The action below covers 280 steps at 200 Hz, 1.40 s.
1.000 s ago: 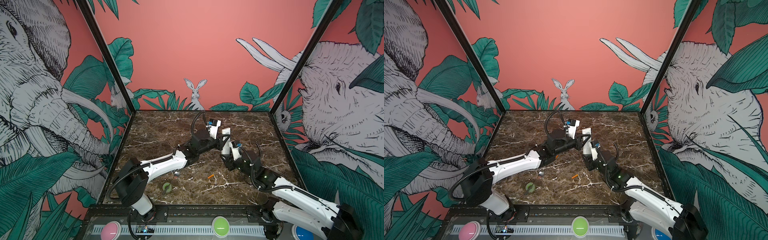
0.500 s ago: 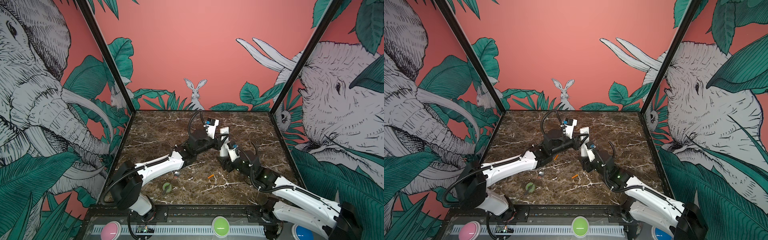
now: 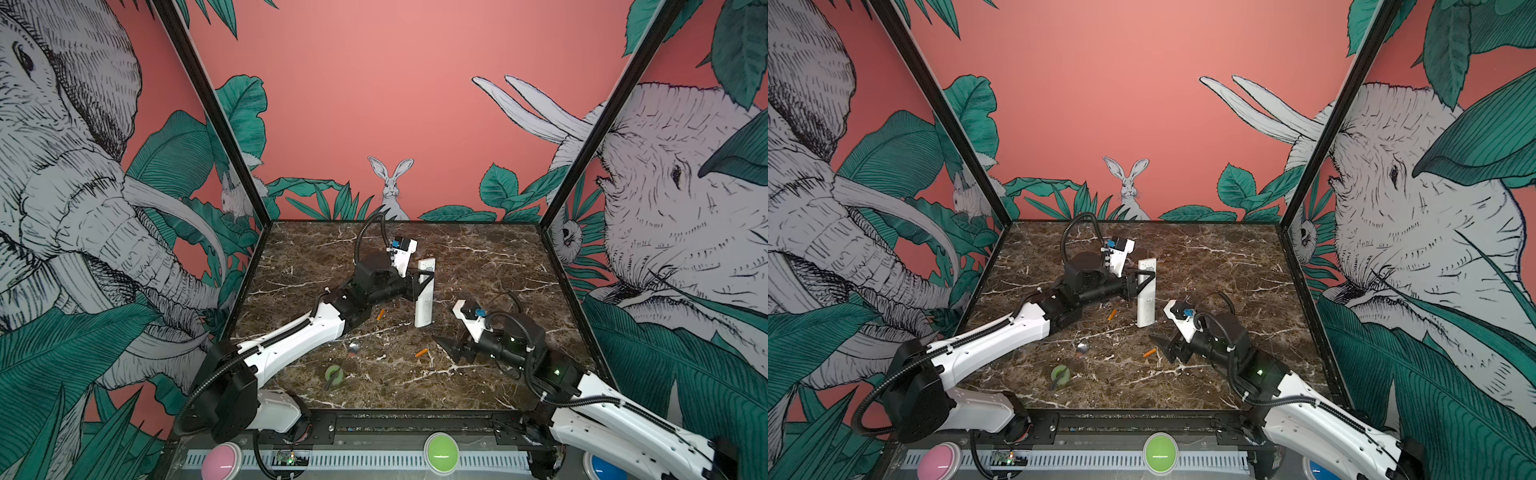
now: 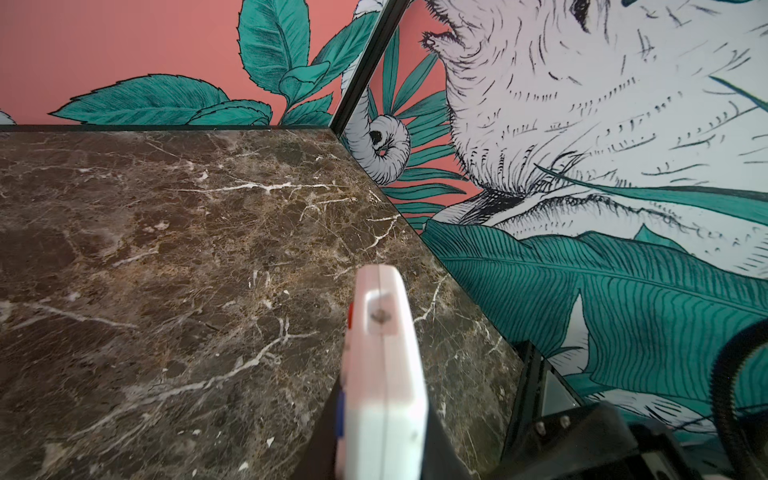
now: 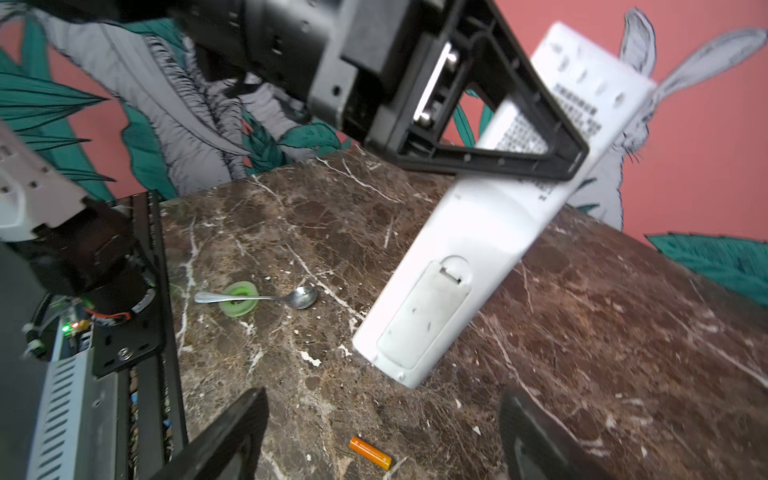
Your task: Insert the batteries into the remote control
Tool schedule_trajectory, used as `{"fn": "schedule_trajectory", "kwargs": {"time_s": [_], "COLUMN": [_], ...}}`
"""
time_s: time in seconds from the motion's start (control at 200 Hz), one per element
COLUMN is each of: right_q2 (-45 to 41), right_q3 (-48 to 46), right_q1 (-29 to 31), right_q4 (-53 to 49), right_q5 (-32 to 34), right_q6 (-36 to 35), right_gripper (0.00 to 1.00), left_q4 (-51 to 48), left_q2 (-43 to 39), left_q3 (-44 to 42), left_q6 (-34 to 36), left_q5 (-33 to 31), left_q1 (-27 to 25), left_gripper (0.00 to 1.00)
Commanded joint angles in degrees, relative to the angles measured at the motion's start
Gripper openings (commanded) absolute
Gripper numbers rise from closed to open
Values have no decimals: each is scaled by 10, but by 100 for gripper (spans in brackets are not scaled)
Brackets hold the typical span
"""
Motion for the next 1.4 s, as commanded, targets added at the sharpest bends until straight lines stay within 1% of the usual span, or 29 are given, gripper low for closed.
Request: {"fn": "schedule_trajectory", "kwargs": {"time_s": [0.0, 0.07, 0.2, 0.405, 0.515, 0.62, 0.66, 0.85, 0.965, 1.395], "right_q2": [-2, 14, 46, 90, 106, 126, 134, 164, 171, 207], "right_q3": [-2, 7, 38, 76, 86, 99, 103, 113, 115, 130], "right_q1": [6, 16, 49, 91, 98, 110, 113, 121, 121, 128], "right_q4": [8, 2, -21, -32, -30, -36, -38, -38, -36, -52], "right_q5": [-49, -48, -23, 15, 20, 29, 32, 50, 56, 57], "right_q6": [-54, -74, -126, -182, -192, -203, -208, -220, -224, -233], "right_gripper": [87, 88, 88, 82, 78, 78, 79, 85, 86, 82], "left_q4": [-43, -63, -86, -64, -45, -34, -31, -16, -5, 8], "left_q2": [-39, -48, -58, -58, -57, -55, -54, -52, -50, -49], "left_q3": [-11, -12, -19, -49, -62, -67, -69, -77, -81, -85], "left_q6": [9, 10, 14, -3, -14, -20, -21, -28, -35, -48], "left_q5": [61, 76, 100, 140, 155, 161, 183, 197, 204, 210], "left_q1": [13, 19, 26, 44, 46, 46, 46, 46, 46, 46], "left_gripper": [0, 0, 0, 0, 0, 0, 0, 0, 0, 0]}}
